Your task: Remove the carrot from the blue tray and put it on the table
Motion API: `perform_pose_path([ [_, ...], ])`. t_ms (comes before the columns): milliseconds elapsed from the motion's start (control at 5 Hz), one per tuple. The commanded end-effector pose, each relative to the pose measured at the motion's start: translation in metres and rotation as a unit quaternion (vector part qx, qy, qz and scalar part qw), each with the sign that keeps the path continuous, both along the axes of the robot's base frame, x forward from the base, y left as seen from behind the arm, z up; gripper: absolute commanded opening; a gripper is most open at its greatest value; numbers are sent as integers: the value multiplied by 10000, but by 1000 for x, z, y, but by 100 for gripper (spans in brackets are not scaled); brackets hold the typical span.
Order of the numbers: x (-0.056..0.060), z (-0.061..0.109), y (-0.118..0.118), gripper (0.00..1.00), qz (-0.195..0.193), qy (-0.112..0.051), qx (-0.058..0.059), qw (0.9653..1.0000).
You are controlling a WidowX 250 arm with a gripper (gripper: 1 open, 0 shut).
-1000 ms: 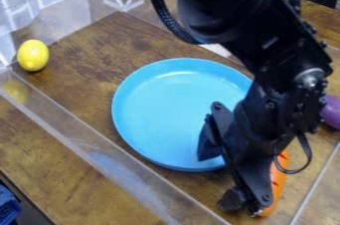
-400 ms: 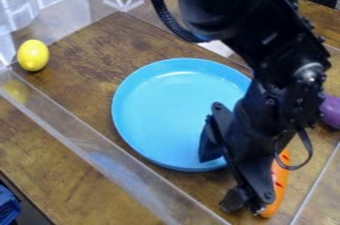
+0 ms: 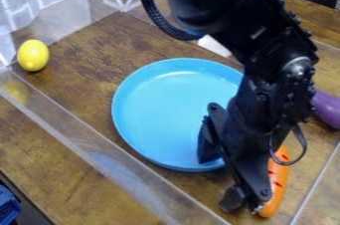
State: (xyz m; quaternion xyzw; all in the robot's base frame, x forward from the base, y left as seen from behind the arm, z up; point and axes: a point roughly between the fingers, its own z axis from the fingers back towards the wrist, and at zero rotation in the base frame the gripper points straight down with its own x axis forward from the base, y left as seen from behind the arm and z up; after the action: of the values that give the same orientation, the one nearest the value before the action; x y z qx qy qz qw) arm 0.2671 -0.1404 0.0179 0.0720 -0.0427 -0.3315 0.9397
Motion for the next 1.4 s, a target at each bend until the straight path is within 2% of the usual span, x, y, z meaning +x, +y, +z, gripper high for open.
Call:
perform_pose_path([
  [0, -15, -8, 1, 100, -252, 165, 59, 9995],
  [200, -16, -8, 0, 100, -687, 169, 16, 9975],
  [400, -17, -7, 0, 100, -1109, 179, -13, 9937],
  [1000, -19, -5, 6, 100, -880, 225, -115, 9958],
  [1200, -21, -5, 9, 100, -902, 236, -145, 9955],
])
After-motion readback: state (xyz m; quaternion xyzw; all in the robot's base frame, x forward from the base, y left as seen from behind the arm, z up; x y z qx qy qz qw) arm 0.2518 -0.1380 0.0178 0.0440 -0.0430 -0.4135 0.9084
